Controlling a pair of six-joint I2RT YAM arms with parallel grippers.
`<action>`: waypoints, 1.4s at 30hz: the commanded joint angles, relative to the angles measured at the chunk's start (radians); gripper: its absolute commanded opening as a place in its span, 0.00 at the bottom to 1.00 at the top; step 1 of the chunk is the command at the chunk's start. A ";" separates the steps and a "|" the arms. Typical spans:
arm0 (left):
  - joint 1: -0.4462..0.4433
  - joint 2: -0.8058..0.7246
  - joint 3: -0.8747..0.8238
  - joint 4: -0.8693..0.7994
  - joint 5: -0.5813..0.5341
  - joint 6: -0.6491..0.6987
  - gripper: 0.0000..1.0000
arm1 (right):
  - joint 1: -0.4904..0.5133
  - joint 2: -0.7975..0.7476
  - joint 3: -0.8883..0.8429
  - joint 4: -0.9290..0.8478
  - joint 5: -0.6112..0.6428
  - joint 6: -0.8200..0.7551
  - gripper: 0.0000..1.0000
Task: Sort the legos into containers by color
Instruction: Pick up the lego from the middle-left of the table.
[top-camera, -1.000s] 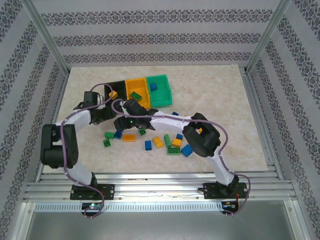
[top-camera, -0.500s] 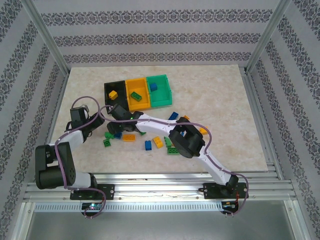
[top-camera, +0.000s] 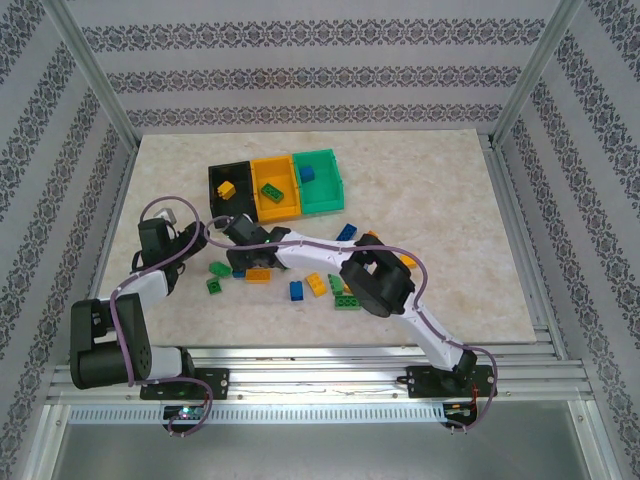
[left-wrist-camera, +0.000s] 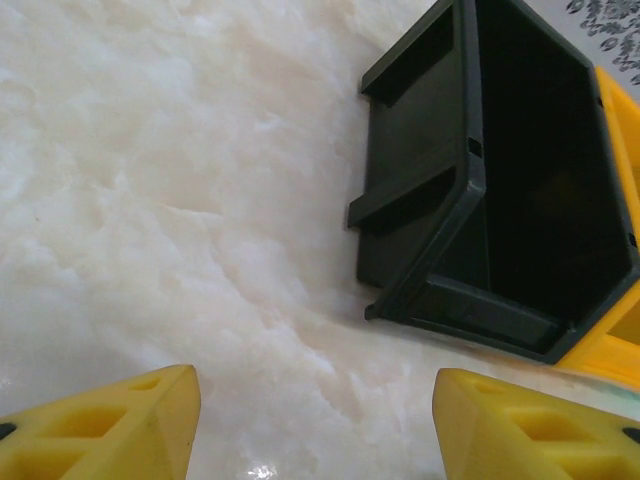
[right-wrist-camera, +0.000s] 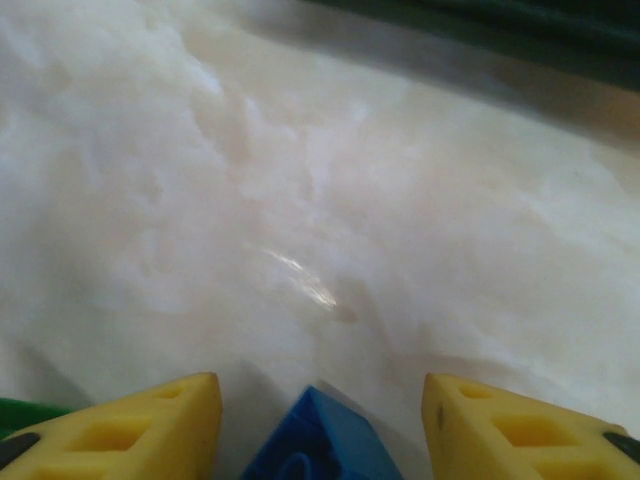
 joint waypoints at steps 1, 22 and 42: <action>0.000 -0.026 -0.010 0.084 0.033 -0.030 0.62 | -0.008 0.015 -0.050 -0.069 0.017 0.011 0.54; -0.080 0.046 -0.029 0.184 0.070 -0.079 0.61 | -0.101 -0.187 -0.320 0.228 -0.143 0.120 0.05; -0.121 0.047 -0.029 0.197 0.055 -0.063 0.61 | -0.443 -0.352 -0.281 0.268 -0.232 0.081 0.05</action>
